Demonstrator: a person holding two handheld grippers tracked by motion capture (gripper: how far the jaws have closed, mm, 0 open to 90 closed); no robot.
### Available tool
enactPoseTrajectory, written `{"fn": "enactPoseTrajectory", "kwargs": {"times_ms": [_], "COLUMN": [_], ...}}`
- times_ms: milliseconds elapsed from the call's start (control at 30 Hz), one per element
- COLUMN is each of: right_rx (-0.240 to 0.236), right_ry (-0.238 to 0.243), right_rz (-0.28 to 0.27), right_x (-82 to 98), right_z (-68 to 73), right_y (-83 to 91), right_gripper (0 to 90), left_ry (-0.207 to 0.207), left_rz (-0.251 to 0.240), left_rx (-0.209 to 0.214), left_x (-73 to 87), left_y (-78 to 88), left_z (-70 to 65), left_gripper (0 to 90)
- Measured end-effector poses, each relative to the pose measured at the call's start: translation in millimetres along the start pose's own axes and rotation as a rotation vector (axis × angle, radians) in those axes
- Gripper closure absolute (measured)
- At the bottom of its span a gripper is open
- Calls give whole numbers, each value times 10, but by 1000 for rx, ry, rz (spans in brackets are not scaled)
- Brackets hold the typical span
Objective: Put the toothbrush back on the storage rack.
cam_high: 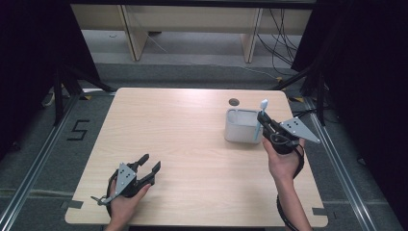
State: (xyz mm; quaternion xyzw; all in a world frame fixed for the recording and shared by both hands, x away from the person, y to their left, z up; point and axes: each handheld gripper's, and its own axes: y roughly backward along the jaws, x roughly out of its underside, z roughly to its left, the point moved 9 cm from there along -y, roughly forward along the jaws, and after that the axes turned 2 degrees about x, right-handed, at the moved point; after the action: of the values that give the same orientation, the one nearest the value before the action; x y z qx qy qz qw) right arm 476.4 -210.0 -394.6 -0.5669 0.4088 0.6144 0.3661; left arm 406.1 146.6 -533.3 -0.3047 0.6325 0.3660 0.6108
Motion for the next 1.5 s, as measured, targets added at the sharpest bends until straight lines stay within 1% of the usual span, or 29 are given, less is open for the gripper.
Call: {"fn": "enactPoseTrajectory", "kwargs": {"times_ms": [100,167,233,267,300,367,400,467,533,567,633,667,700,733,767,900,933,967,1000,1067,1100,1133,1167,1200,1267,1300,1333,1433,1500], "right_rx": [7,9,5,24,15,21,26,25,36,37,42,36,39,33,47,47,57,54,69,58,64,63,66,79,68,79,80,82,81], "right_ry": [18,9,3,12,0,-4,18,8,9,-1,8,3,14,-5,7,3,-4,5,4,1,7,-7,8,2,-9,-7,3,-5,2], "right_rz": [1,-11,-6,-13,-13,-5,-4,-18,-18,-18,-14,-24,-27,-25,-25,-29,-28,-33,-37,-36,-44,-37,-47,-47,-37,-39,-44,-43,-43], "right_x": [-15,-33,-39,-57,-61,-59,-73,-90,-102,-104,-110,-120,-128,-128,-135,-154,-167,-182,-194,-213,-227,-227,-241,-244,-242,-247,-258,-271,-288], "right_z": [-36,-45,-52,-87,-81,-89,-120,-127,-152,-152,-175,-175,-189,-177,-201,-224,-249,-263,-279,-287,-304,-301,-321,-335,-332,-346,-358,-365,-380], "right_y": [-2,-10,-6,-5,-10,-2,-3,-16,-16,-20,-27,-35,-38,-40,-31,-31,-26,-32,-32,-33,-37,-39,-45,-45,-54,-53,-60,-67,-76], "right_gripper": [858,858,858,858,858,858,858,858,858,858,858,858,858,858,858,858,858,858,858,858,858,858,858,858,858,858,858,858,858], "left_ry": [1,1,1,1,0,-1,-1,-1,2,2,5,3,3,1,1,0,0,1,1,1,3,3,3,3,2,2,4,6,6], "left_rz": [-1,0,0,0,1,1,1,1,0,0,-2,-3,-3,-2,-2,0,1,1,0,0,0,0,0,0,0,0,0,1,0], "left_rx": [0,0,0,0,0,0,0,1,1,1,0,0,0,0,0,-1,0,0,0,0,1,1,2,2,1,1,1,0,0], "left_x": [0,0,0,0,0,0,0,0,0,0,0,-1,-1,-1,-1,0,0,0,0,0,0,0,0,0,0,0,0,0,0], "left_y": [0,0,0,0,0,1,1,1,0,0,1,2,2,2,2,1,0,0,0,0,0,-2,-2,-2,0,0,-1,-2,-1], "left_z": [0,0,-1,-2,-3,-4,-5,-4,-2,-2,-2,-3,-3,-3,-3,-3,-3,-3,-4,-3,-3,-3,-3,-3,-3,-3,-3,-1,0], "left_gripper": [452,452,453,452,452,452,453,453,453,452,453,453,453,453,453,453,453,453,453,453,453,453,453,453,453,453,453,453,453]}}
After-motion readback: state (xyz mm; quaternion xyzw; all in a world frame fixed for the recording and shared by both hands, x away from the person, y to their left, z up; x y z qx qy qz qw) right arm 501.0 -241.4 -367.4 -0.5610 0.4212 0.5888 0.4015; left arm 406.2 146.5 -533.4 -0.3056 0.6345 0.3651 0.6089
